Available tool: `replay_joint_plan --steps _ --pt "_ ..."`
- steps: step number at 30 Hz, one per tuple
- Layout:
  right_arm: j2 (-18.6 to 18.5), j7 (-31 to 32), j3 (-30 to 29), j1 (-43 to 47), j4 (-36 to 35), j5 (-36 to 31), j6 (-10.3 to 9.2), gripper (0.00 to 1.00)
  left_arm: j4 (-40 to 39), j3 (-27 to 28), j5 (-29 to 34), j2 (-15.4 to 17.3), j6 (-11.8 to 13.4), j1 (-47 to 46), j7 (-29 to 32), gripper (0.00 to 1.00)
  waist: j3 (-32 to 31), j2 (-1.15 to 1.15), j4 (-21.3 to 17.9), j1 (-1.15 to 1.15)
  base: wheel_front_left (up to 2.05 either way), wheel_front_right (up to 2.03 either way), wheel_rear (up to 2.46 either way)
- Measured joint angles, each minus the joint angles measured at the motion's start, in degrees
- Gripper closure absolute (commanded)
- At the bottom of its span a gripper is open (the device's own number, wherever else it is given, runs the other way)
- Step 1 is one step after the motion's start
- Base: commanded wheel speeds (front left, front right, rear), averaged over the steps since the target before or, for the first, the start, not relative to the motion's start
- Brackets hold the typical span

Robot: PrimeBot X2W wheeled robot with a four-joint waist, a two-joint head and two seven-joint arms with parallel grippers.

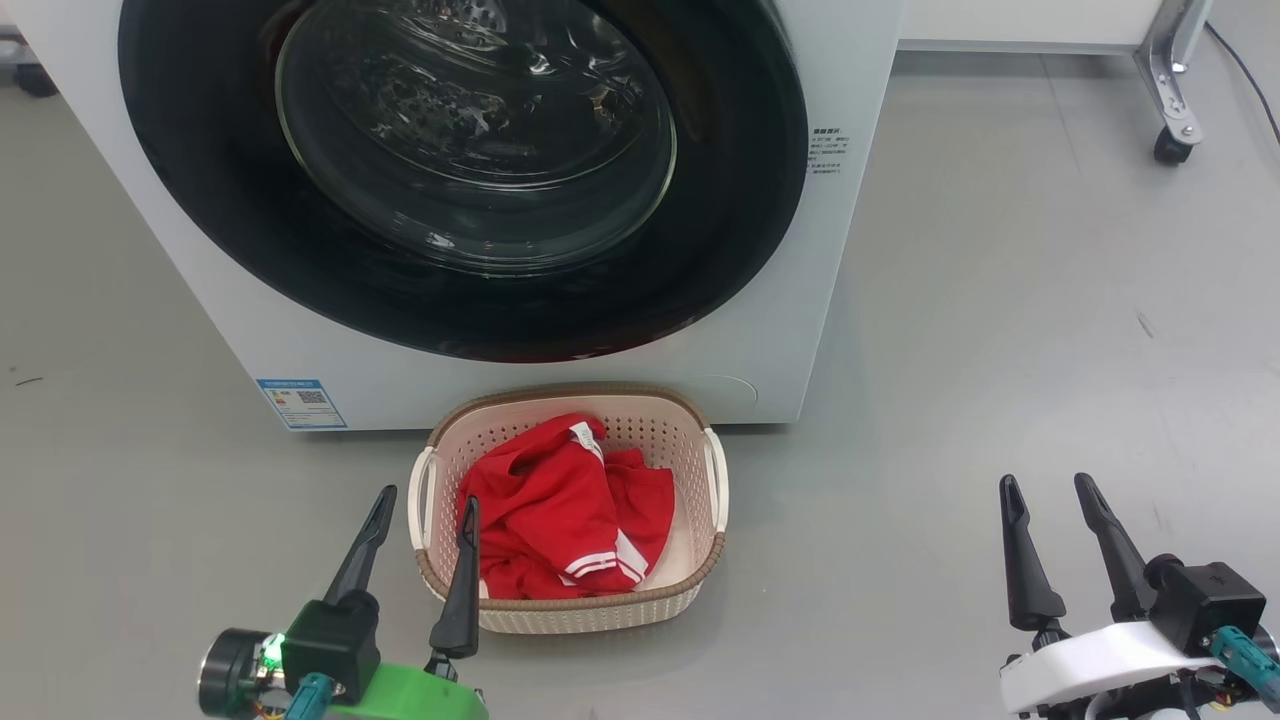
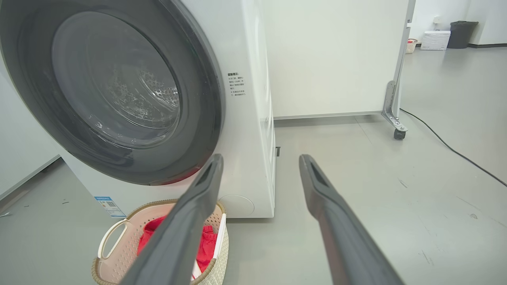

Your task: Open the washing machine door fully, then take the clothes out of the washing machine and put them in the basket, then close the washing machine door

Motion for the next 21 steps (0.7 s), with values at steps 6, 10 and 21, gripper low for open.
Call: replay_joint_plan --steps 6,10,21 --pt "1.10 0.19 0.19 0.21 1.86 0.05 0.01 1.00 1.90 -0.27 0.02 -0.32 -0.24 0.38 0.26 1.00 -0.03 0.00 0.09 0.00 0.00 0.00 0.00" --pt "1.65 0.35 0.33 0.93 2.52 0.70 0.01 1.00 2.34 -0.38 -0.53 -0.51 -0.37 1.59 0.26 1.00 -0.03 0.00 0.07 0.00 0.00 0.00 0.00" --pt "2.38 1.52 -0.60 1.05 2.48 8.75 0.54 1.00 1.04 0.04 -8.72 -0.55 -1.51 2.56 0.37 1.00 -0.41 0.00 -0.31 0.00 0.00 0.00 0.00"
